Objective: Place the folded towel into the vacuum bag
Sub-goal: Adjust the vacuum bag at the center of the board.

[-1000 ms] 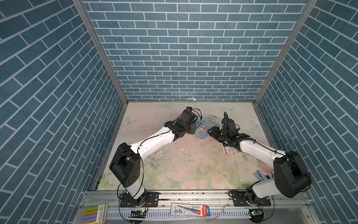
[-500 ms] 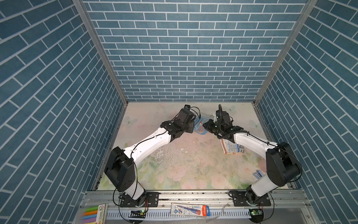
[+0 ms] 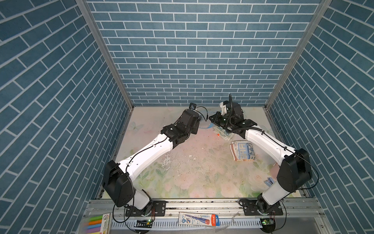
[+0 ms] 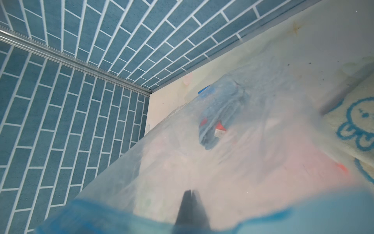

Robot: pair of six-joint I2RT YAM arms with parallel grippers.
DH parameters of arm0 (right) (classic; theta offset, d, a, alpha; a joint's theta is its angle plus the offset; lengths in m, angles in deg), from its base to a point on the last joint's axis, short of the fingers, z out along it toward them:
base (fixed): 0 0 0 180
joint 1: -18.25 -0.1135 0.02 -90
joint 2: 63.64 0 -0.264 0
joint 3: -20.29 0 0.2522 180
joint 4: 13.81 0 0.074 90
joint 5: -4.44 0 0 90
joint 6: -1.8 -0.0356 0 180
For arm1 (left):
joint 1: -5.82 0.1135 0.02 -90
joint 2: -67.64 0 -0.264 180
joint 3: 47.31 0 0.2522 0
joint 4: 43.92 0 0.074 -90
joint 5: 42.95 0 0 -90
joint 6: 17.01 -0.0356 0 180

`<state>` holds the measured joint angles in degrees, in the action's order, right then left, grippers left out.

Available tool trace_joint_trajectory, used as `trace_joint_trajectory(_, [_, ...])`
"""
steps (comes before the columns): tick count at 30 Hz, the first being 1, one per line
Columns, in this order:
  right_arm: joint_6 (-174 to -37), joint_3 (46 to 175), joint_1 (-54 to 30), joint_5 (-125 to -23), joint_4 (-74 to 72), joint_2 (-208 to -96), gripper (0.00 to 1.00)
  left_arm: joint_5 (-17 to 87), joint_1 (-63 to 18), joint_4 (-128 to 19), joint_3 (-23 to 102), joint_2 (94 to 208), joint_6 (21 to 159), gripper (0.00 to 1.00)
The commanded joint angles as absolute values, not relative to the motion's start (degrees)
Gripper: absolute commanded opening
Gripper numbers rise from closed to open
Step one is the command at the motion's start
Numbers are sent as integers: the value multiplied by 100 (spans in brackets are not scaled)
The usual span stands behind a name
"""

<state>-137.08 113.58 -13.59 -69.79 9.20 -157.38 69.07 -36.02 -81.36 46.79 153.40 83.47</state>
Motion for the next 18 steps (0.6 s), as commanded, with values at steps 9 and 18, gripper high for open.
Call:
trace_joint_trajectory(9, [-13062,12789,-1401,-6491,1461,-16232,0,7970,-3566,-7684,5173,15035,7204,0])
trace_joint_trajectory(18, [-12861,13627,-1401,-6406,1521,-16441,0,8203,-3566,-7451,5519,14964,6586,0])
